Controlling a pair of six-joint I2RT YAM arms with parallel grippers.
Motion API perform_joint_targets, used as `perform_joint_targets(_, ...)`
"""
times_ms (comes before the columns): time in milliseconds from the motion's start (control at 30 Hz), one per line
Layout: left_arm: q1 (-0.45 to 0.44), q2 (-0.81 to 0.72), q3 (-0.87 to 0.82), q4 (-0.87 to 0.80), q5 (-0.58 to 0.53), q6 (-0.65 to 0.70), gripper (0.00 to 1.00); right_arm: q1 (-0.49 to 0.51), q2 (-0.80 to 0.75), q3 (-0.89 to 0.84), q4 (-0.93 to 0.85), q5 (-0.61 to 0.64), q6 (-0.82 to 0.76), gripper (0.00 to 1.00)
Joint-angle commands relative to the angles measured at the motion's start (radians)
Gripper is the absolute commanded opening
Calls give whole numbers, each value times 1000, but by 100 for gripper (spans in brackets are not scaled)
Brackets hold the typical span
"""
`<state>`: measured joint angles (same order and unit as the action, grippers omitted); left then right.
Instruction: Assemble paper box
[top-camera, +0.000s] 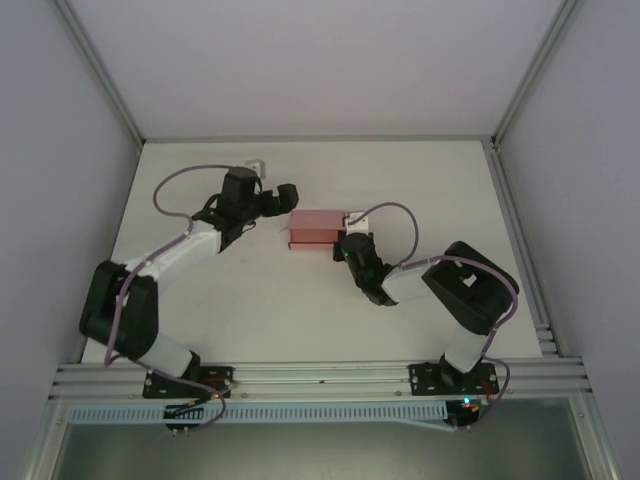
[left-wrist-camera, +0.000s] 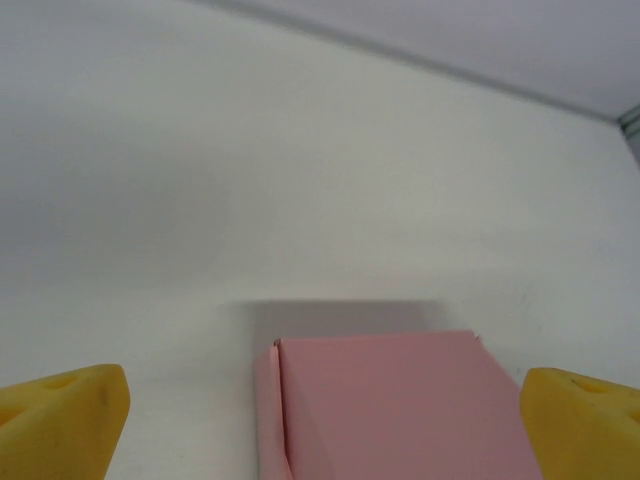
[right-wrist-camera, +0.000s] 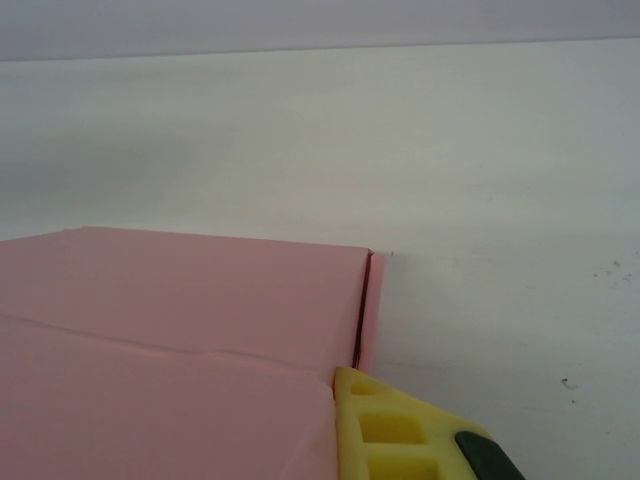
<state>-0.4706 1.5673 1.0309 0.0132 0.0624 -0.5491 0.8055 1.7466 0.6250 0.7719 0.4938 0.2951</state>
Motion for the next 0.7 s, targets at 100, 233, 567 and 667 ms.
perform_joint_targets(100,8,161,55,-7,277,11,99,6,41,-43,-185,-34,4,4)
perform_joint_targets(233,34,205,35,18,303,-6,90,8,36,-58,-177,-50,8,6)
perform_joint_targets(567,72,302,-25,112,407,3,76,8,-38,-181,-61,-123,-77,27)
perform_joint_targets(667,71,322,-35,138,428,-5,66,8,-80,-187,-102,-152,-83,32)
